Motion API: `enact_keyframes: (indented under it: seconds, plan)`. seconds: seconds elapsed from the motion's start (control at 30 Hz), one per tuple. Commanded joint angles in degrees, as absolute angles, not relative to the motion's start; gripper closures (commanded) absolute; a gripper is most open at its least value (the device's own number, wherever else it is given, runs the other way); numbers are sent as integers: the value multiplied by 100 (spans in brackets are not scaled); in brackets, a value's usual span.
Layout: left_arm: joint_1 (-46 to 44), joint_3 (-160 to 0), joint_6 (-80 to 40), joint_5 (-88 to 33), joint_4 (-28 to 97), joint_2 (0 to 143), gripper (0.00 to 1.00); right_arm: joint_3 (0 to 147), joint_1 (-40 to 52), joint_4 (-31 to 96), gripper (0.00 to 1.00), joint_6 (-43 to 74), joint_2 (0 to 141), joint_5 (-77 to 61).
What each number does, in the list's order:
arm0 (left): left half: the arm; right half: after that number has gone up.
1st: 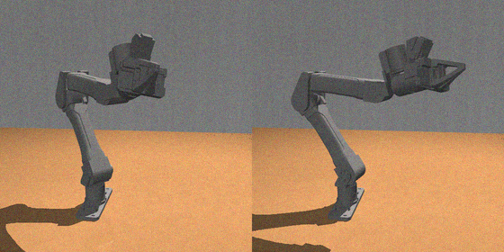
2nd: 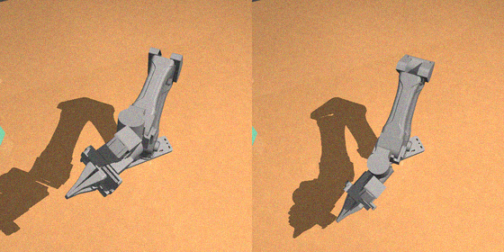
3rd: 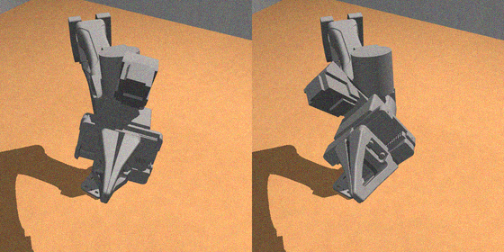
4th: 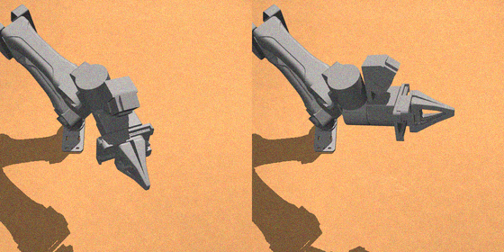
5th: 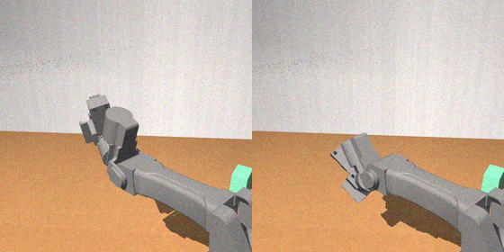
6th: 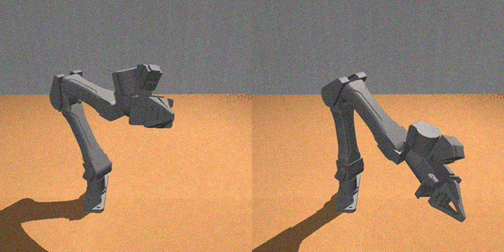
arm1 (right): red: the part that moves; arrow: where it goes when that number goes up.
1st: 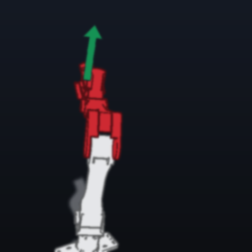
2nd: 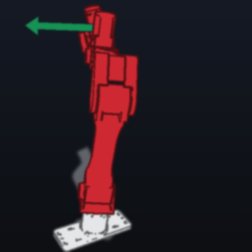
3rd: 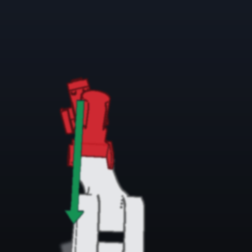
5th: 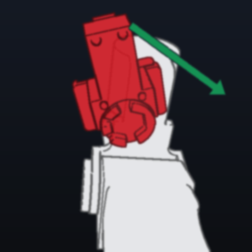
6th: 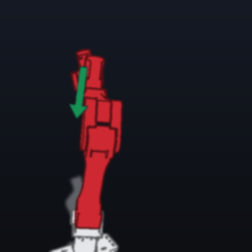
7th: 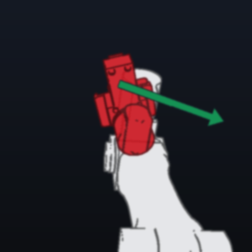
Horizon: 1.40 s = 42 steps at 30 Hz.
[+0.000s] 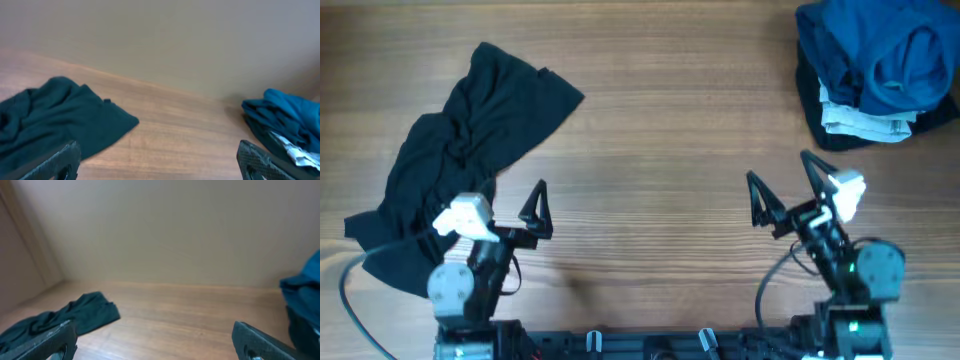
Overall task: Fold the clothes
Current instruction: 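Grasp the black T-shirt with the left gripper and lift it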
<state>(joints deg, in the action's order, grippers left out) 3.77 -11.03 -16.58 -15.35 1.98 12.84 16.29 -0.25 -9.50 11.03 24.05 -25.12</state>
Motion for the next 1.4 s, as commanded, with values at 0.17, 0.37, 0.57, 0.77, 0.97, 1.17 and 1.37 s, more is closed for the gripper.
enact_keyframes:
  seconds: [0.17,0.37,0.57,0.77,0.97,1.17,1.37]
  plan:
    - [397,-3787,-1389,-1865,1612,4178,0,4434,-23,156,0,185,5553,-3660]
    - [399,-6106,-698,-1863,3485,5813,0,6613,-23,2532,0,-386,7299,-3671]
    - [399,-6613,-639,-2783,3951,6372,0,7649,-23,3872,0,-449,8184,-3677]
    - [405,-6611,-639,-2657,4042,6383,0,7655,-23,3597,0,69,8444,-3907]
    - [751,-6571,-2628,128,5153,7028,0,7642,-16,3562,1,152,8499,-3813]
    - [1590,-6558,-2606,161,5159,7920,0,7640,60,3640,0,150,8530,-3454]
    - [1957,-6558,-2425,333,4654,8908,3,7640,316,3653,1,145,8991,-3387]
